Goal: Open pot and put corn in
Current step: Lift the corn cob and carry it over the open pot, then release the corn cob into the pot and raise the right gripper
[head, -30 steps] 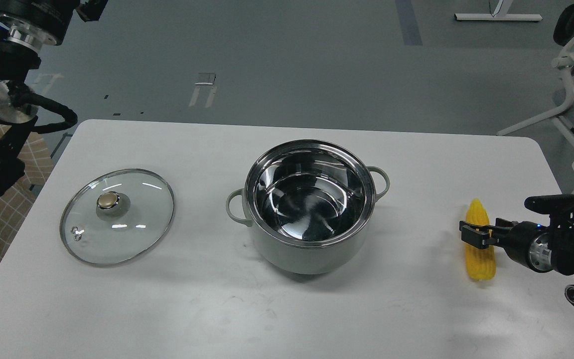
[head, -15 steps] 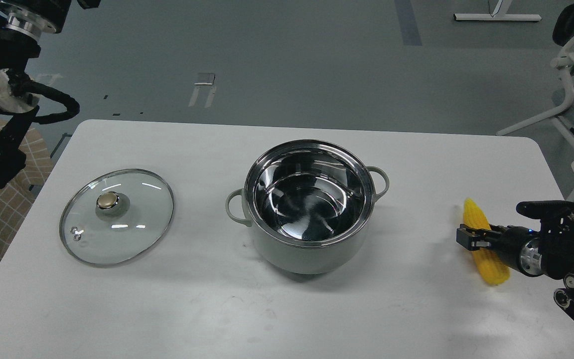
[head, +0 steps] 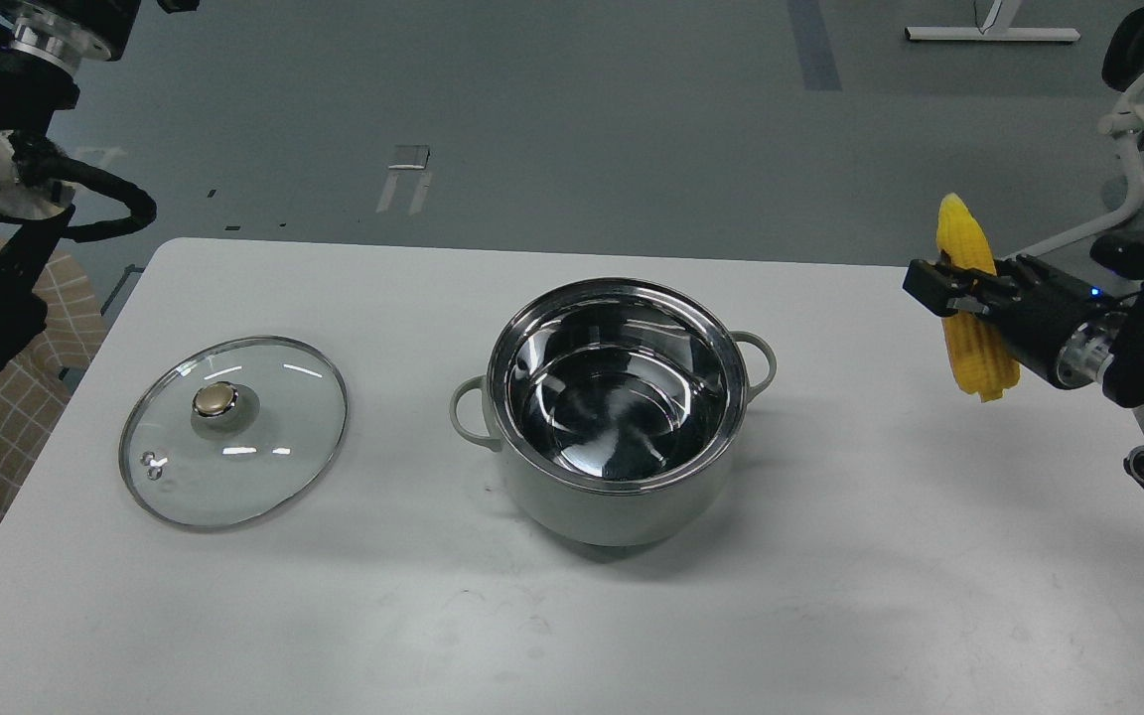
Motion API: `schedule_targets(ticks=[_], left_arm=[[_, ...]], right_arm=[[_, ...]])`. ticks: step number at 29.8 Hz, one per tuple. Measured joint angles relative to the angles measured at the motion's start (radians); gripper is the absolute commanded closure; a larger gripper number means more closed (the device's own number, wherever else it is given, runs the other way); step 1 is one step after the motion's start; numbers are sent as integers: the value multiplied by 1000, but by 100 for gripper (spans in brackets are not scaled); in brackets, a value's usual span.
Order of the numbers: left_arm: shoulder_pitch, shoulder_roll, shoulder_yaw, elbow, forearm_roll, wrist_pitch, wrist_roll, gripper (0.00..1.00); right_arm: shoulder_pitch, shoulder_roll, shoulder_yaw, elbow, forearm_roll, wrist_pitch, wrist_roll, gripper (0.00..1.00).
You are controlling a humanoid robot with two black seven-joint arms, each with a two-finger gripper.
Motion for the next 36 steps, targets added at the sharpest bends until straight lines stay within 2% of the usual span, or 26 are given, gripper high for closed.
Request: schedule_targets(ticks=[3,7,16,17,19,21,22,25,29,30,32,36], left_arm=[[0,-2,1,-8,1,2,13,2],[0,-6,1,-16,4,-6,25,2],[6,-2,1,-33,9,-8,26,2],[6,-2,0,-33,9,-6,26,2],[6,-2,0,-33,9,-5,26,2],[6,-1,-1,-33,9,-4,26,2],[6,0,-1,-33,9,-4,26,2],[6,3,-1,-33,9,-6,26,2],[6,3,0,-33,9,-6,25,2],[6,3,0,-33,9,-6,25,2],[6,3,0,-34,9,-7,25,2],[6,-1,1,-35,9,-7,25,2]], right_arm=[[44,116,-25,47,5,14,-7,100],[115,253,-101,38,-5,44,-20,100],[285,462,-378,-202,-50,52,-36,100],[287,482,-389,-228,-61,52,-36,97],[290,514,-406,-267,-78,51,-35,78],[291,525,-414,-281,-84,50,-34,69],[291,528,-420,-285,-86,50,-34,69],[291,529,-444,-286,-87,50,-33,57],[286,524,-469,-274,-88,52,-30,37],[283,519,-472,-268,-88,52,-29,22],[279,503,-473,-250,-88,52,-28,5],[277,478,-474,-216,-87,52,-26,4]])
